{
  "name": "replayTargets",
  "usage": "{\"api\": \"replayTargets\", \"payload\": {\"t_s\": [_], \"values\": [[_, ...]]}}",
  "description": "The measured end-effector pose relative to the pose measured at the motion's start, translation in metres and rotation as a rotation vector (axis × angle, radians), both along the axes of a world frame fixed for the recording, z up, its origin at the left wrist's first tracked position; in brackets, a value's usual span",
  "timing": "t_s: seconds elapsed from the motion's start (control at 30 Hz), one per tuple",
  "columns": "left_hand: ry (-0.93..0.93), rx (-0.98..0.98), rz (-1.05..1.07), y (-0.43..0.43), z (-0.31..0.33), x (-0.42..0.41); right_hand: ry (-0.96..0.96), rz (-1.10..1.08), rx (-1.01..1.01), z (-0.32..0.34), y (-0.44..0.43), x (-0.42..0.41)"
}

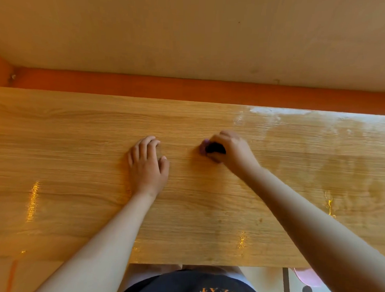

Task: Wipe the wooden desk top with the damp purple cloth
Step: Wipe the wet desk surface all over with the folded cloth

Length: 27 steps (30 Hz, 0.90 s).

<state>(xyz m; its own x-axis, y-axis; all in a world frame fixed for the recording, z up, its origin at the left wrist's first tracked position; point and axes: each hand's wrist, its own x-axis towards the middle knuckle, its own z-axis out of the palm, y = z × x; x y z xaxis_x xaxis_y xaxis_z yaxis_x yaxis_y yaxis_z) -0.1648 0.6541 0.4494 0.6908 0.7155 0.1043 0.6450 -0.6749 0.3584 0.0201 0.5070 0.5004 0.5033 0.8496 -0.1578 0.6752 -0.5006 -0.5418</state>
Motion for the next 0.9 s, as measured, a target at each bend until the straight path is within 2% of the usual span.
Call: {"api": "replayTargets", "payload": {"t_s": [0.1, 0.2, 0.4, 0.53, 0.73, 0.9], "values": [[-0.008, -0.004, -0.001, 0.000, 0.000, -0.001, 0.057, 0.163, -0.028, 0.000, -0.038, -0.039], [-0.011, -0.005, -0.002, 0.001, 0.000, 0.000, 0.060, 0.223, -0.046, 0.000, -0.035, -0.034], [-0.012, -0.007, -0.004, 0.000, 0.000, -0.001, -0.122, -0.119, -0.017, -0.004, 0.054, 0.057], [-0.011, -0.016, -0.004, 0.000, 0.000, -0.001, -0.164, -0.216, -0.058, -0.007, 0.081, 0.080], [-0.009, -0.016, -0.027, 0.002, -0.003, -0.004, -0.140, -0.198, 0.057, -0.008, 0.016, 0.002], [-0.002, -0.024, -0.034, 0.001, -0.002, -0.003, -0.080, -0.088, 0.011, -0.007, -0.072, -0.106]]}}
